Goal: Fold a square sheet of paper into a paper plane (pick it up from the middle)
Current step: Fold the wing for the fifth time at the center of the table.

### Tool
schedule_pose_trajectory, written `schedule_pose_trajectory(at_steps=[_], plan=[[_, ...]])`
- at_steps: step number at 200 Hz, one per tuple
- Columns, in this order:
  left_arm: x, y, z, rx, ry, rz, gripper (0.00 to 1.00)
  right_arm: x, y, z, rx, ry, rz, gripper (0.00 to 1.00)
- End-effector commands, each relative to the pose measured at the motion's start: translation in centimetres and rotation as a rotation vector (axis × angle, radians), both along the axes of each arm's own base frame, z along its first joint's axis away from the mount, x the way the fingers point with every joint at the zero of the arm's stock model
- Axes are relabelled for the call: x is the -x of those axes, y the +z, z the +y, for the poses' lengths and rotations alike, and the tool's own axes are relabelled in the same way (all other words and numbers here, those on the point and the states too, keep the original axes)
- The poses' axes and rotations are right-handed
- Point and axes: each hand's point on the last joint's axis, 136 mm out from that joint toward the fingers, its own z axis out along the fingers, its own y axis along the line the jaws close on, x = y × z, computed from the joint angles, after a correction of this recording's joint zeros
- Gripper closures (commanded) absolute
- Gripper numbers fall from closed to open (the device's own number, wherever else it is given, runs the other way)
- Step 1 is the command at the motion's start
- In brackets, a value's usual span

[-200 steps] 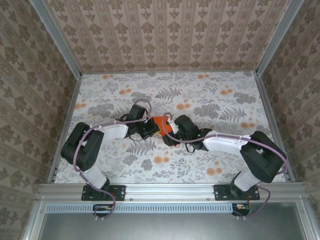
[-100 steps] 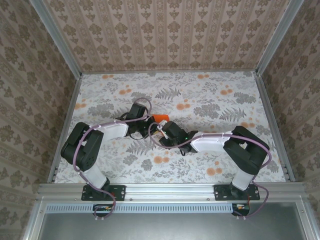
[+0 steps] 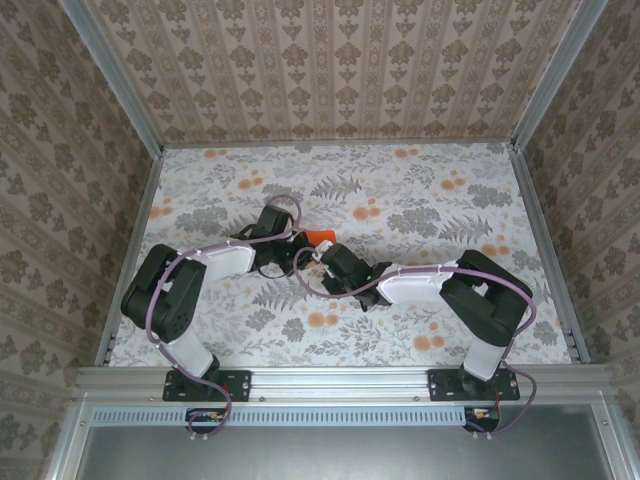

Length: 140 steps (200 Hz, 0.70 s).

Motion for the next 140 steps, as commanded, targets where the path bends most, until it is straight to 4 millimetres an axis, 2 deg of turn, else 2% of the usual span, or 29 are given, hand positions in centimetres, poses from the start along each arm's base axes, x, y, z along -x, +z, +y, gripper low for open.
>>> schedule_pose_trajectory(at_steps=[1,43,46,53,95,140], plan=[[-0.8,2.6,0.3,0.032,0.007,-0.033,0.91,-0.1,0.6,-0.2,-0.006,-0.016,-0.024,0.9],[-1.3,3.1,3.0,0.006,0.051,-0.05,0.66,0.3,0.8,0.3,-0.074,-0.008,0.031,0.98],[-1.9,3.2,3.9,0.003,0.079,-0.051,0.65,0.3,0.8,0.3,-0.084,-0.008,0.042,0.98],[-2.0,3.3,4.6,-0.002,0.094,-0.062,0.62,0.4,0.8,0.4,-0.107,-0.009,0.062,0.98],[-1.9,3.8,7.5,-0.031,0.154,-0.105,0.54,0.4,1.0,0.8,-0.267,-0.015,0.194,1.0],[-1.1,3.4,7.7,-0.006,0.143,-0.144,0.52,0.0,1.4,1.1,-0.442,-0.036,0.327,1.0]])
